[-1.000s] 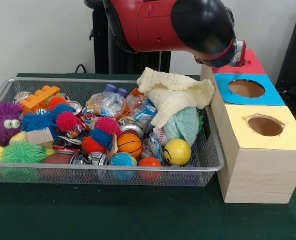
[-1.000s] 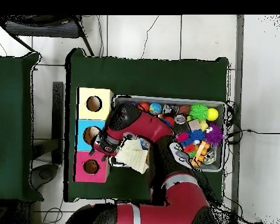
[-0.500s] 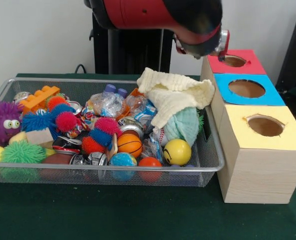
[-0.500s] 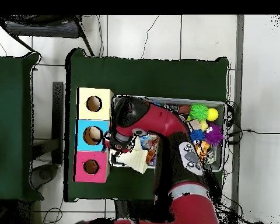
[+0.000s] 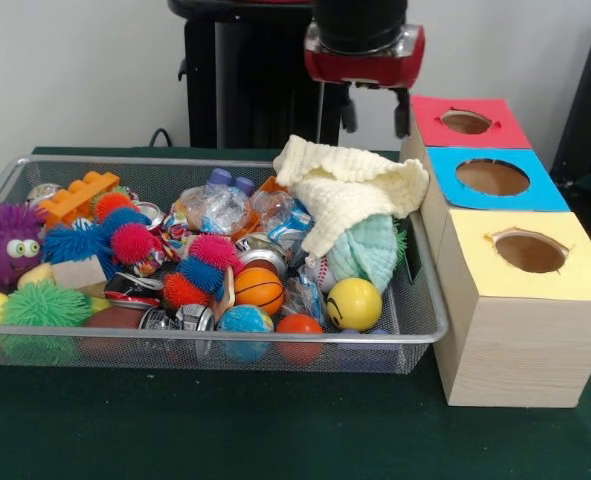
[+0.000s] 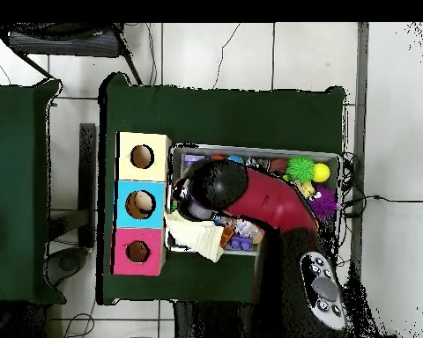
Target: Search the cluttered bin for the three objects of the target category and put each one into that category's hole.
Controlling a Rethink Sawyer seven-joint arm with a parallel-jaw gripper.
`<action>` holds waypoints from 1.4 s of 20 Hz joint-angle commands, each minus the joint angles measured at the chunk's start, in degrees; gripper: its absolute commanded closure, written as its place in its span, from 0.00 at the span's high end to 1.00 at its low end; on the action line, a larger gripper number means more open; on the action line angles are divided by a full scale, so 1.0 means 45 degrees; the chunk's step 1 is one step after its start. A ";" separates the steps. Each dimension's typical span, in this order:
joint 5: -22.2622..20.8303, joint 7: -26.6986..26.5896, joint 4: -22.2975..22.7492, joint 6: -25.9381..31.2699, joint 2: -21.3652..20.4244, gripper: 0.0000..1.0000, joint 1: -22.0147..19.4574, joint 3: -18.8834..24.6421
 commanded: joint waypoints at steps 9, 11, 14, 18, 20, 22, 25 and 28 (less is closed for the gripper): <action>-0.3647 -0.1514 0.4184 -0.5088 -0.2007 1.00 -0.2215 0.0834; -0.4142 -0.1343 0.4074 -0.5080 -0.1667 1.00 -0.2291 0.0654; -0.4827 -0.1016 0.4111 -0.5983 -0.0885 1.00 -0.2844 0.0985; -0.5904 -0.0562 0.3545 -0.6965 0.0418 1.00 -0.3302 0.0958; -0.6372 -0.0458 0.3117 -0.7290 0.0982 1.00 -0.3459 0.0958; -0.6721 -0.0502 0.2646 -0.7221 0.1430 1.00 -0.3617 0.0975; -0.7234 -0.0676 0.2142 -0.7134 0.1659 1.00 -0.3985 0.1061; -0.7283 -0.1114 0.1413 -0.6348 0.1697 1.00 -0.4510 0.1536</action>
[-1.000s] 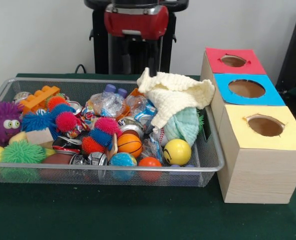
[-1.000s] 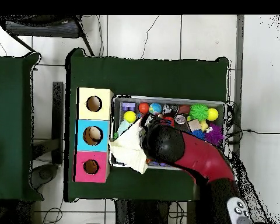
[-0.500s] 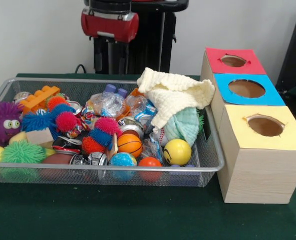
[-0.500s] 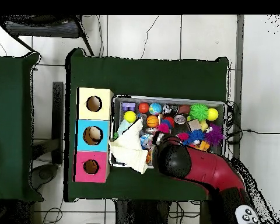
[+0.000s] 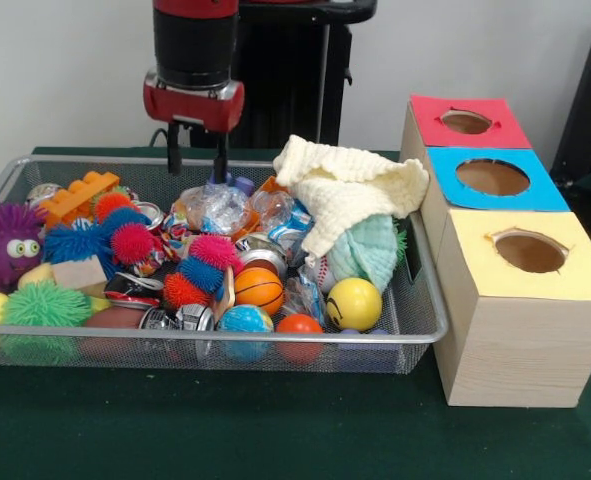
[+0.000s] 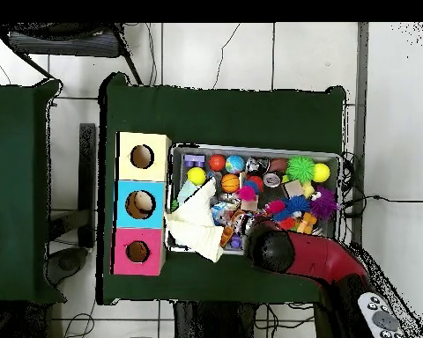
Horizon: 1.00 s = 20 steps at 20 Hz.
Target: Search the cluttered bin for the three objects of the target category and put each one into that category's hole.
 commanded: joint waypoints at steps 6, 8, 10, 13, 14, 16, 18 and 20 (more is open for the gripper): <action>-0.1267 -0.1673 -0.2636 0.1185 0.1920 1.00 -0.1579 0.1705; -0.1345 -0.1808 -0.2908 0.1399 0.2056 1.00 -0.1719 0.1819; -0.1403 -0.2050 -0.3273 0.1708 0.2228 1.00 -0.1902 0.1950; -0.1502 -0.2403 -0.3844 0.2148 0.2511 1.00 -0.2195 0.2162; -0.1543 -0.2486 -0.4044 0.2267 0.2654 1.00 -0.2271 0.2239; -0.1636 -0.2734 -0.4539 0.2517 0.3010 1.00 -0.2517 0.2437; -0.1690 -0.3048 -0.5066 0.2663 0.3460 1.00 -0.2851 0.2792; -0.1791 -0.3284 -0.5670 0.3040 0.3794 1.00 -0.3011 0.2982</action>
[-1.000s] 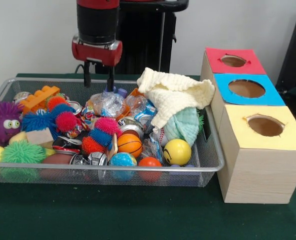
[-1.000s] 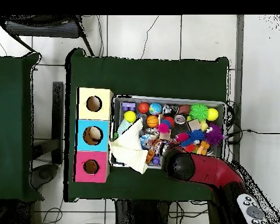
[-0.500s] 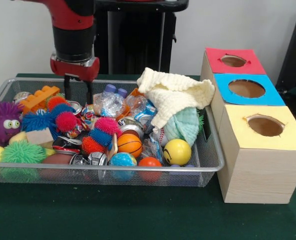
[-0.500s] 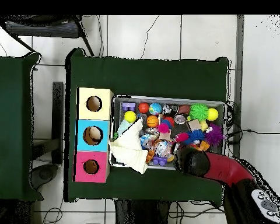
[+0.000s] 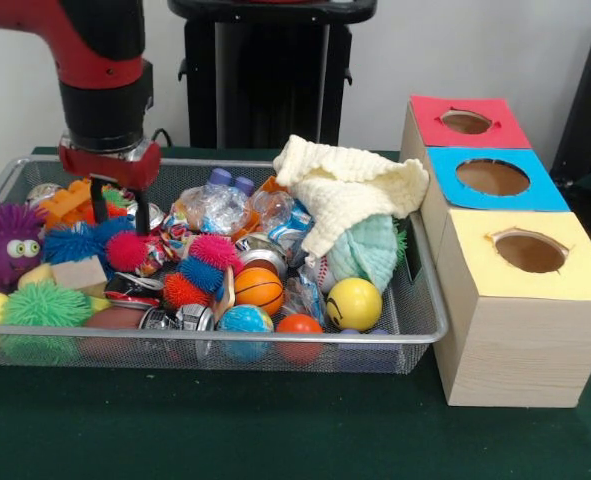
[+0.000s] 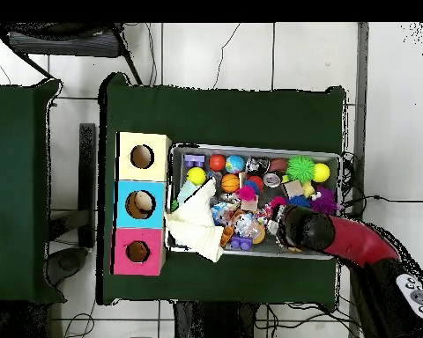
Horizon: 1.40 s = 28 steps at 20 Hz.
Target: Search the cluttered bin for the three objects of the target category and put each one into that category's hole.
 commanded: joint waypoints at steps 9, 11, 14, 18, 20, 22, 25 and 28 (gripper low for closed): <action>-0.1349 -0.4306 -0.5217 0.3804 0.2282 1.00 -0.1006 0.2341; -0.1441 -0.4439 -0.5603 0.4227 0.2326 1.00 -0.1037 0.2422; -0.1592 -0.4483 -0.5850 0.4803 0.2216 1.00 -0.1035 0.2482; -0.1778 -0.4429 -0.5757 0.5412 0.1839 1.00 -0.1042 0.2495; -0.1843 -0.4288 -0.5602 0.5844 0.1503 1.00 -0.0947 0.2382; -0.1894 -0.4205 -0.5374 0.6312 0.1105 1.00 -0.0887 0.2293; -0.1903 -0.4185 -0.5255 0.6993 0.0709 1.00 -0.0790 0.2251; -0.1939 -0.4163 -0.5317 0.7550 0.0523 1.00 -0.0698 0.2265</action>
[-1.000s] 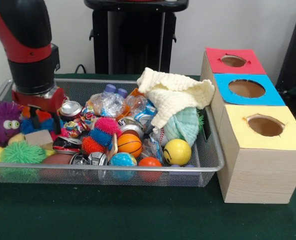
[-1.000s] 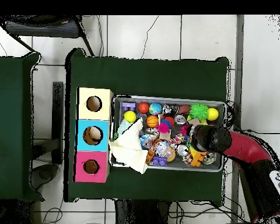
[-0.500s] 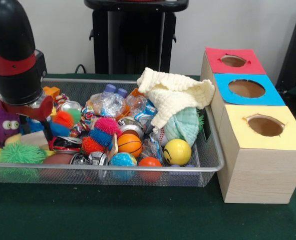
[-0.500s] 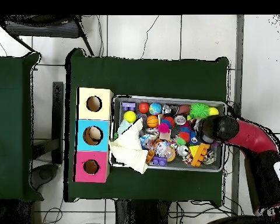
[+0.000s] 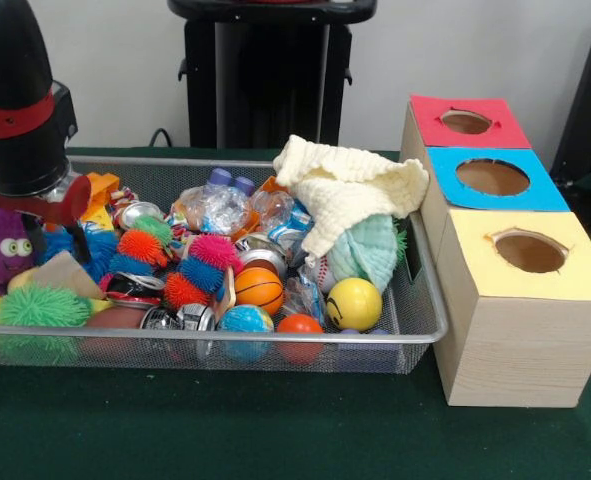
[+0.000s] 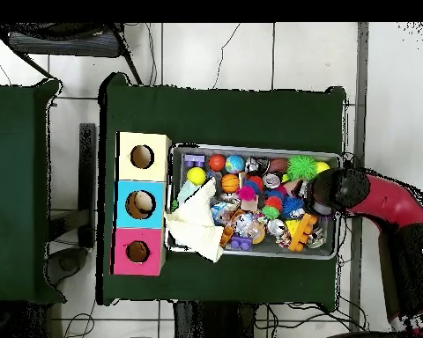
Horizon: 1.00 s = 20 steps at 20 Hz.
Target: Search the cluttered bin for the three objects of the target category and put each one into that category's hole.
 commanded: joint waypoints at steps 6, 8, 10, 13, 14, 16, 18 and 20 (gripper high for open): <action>-0.0802 -0.3903 -0.0949 0.2514 -0.1030 1.00 0.0085 0.0701; -0.0809 -0.3891 -0.0997 0.2752 -0.1130 1.00 0.0109 0.0730; -0.0806 -0.3729 -0.0931 0.2627 -0.1328 1.00 0.0100 0.0753; -0.0722 -0.3452 -0.1066 0.2304 -0.1133 1.00 0.0055 0.0875; -0.0685 -0.3284 -0.1078 0.2100 -0.0936 1.00 0.0024 0.0897; -0.0529 -0.2879 -0.1093 0.1554 -0.0475 1.00 -0.0072 0.0992; -0.0273 -0.2344 -0.0701 0.0967 -0.0201 1.00 -0.0247 0.1035; -0.0106 -0.1903 -0.0497 0.0665 -0.0003 1.00 -0.0306 0.1052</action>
